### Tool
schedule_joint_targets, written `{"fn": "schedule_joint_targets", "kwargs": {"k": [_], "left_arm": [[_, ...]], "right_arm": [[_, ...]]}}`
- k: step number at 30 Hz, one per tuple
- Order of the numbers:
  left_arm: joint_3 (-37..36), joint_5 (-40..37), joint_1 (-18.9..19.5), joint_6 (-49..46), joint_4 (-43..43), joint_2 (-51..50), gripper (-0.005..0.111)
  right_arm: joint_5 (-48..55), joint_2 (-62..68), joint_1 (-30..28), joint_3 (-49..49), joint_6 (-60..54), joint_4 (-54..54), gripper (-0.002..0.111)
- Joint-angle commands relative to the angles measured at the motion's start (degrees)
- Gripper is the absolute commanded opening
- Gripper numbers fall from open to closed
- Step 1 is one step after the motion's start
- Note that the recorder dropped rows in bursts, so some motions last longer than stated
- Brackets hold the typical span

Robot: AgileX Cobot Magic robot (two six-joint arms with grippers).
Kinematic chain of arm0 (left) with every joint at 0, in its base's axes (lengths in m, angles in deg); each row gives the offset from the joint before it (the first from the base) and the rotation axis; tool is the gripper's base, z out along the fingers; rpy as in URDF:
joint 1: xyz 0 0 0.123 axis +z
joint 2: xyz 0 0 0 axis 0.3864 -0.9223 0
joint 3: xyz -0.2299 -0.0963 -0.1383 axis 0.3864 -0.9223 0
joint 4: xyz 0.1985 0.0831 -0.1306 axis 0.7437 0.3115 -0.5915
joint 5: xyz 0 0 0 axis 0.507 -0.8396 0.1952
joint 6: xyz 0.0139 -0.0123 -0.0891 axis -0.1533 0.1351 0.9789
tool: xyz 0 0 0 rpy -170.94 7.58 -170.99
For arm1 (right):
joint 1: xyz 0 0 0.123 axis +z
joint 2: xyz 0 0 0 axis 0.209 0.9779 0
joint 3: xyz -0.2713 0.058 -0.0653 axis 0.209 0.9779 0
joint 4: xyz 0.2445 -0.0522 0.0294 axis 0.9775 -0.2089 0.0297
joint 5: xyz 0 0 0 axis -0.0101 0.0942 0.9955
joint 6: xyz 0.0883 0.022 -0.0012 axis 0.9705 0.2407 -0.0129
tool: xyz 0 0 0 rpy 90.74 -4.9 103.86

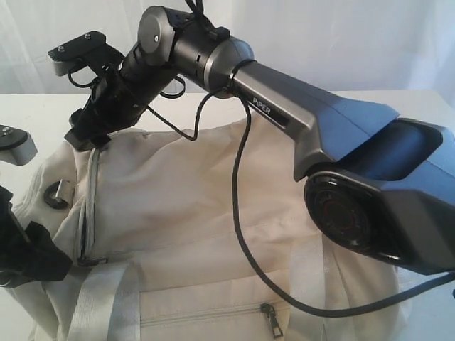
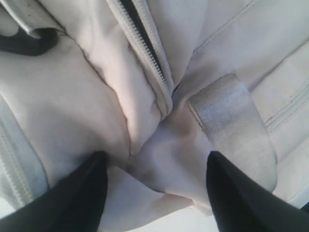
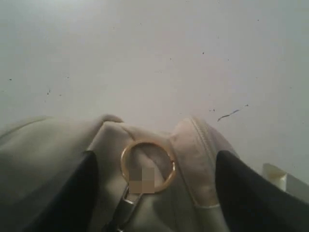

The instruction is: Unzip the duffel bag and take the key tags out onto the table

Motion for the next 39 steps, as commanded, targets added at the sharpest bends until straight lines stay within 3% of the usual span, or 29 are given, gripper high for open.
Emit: {"fn": "schedule_joint_targets", "kwargs": {"k": [1,11,18,30,39], "left_arm": [[-0.5,-0.5,0.2,0.2,-0.7,0.3,0.063],[-0.5,-0.5,0.2,0.0,-0.7,0.3,0.063],[-0.5,-0.4,0.2,-0.3,-0.7,0.3,0.063],[-0.5,-0.3,0.2,-0.3,-0.7,0.3,0.063],[-0.5,0.6,0.2,-0.3,-0.7,0.3,0.063]], "right_arm": [[-1.8,0.8,0.3,-0.1,3.0,-2.5,0.055],[-8.6,0.8,0.3,-0.1,5.8,-4.1,0.0],[-9.7,0.0,0.3,-0.1,10.2,-10.1,0.0],[-9.7,-1.7,-2.0,-0.1,14.1,-10.2,0.0],[-1.6,-3.3,-2.6,-0.1,15.5,-9.9,0.0]]}}
